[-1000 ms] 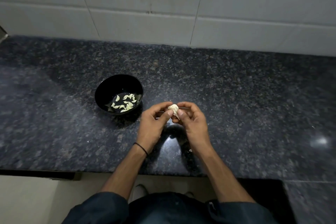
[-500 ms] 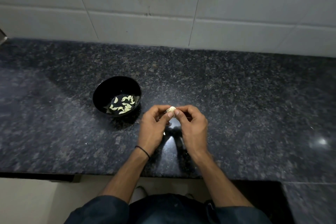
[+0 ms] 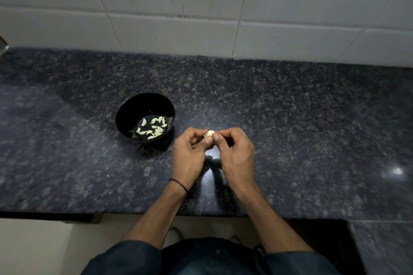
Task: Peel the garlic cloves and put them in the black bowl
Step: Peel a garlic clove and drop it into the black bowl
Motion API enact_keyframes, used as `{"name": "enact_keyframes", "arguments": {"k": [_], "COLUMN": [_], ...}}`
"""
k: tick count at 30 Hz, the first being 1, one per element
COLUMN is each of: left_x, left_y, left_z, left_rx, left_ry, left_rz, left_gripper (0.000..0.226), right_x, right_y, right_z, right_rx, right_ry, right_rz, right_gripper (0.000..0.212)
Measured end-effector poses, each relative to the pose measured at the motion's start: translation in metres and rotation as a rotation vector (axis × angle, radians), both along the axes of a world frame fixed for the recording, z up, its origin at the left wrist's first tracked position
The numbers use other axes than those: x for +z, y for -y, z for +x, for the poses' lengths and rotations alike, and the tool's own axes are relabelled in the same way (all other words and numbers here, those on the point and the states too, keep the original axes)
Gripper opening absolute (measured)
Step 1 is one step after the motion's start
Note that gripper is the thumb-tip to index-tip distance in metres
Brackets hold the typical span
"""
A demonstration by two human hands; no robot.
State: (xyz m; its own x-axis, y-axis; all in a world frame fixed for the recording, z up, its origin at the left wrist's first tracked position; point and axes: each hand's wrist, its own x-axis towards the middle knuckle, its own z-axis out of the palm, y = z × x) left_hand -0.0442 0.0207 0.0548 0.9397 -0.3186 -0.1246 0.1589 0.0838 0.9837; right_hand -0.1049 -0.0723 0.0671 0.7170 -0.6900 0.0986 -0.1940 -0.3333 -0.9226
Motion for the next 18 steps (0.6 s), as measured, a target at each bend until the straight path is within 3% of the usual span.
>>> {"name": "enact_keyframes", "arguments": {"k": [18], "left_x": [0.001], "left_y": [-0.004], "left_z": [0.001], "left_rx": [0.070], "left_ry": [-0.120], "left_rz": [-0.029], "left_gripper": [0.007], "right_x": [-0.009], "right_y": [-0.024], "right_z": [0.008], "right_rx": [-0.021], "right_ry": [0.024], "right_rz": [-0.297], "right_gripper": [0.008]}}
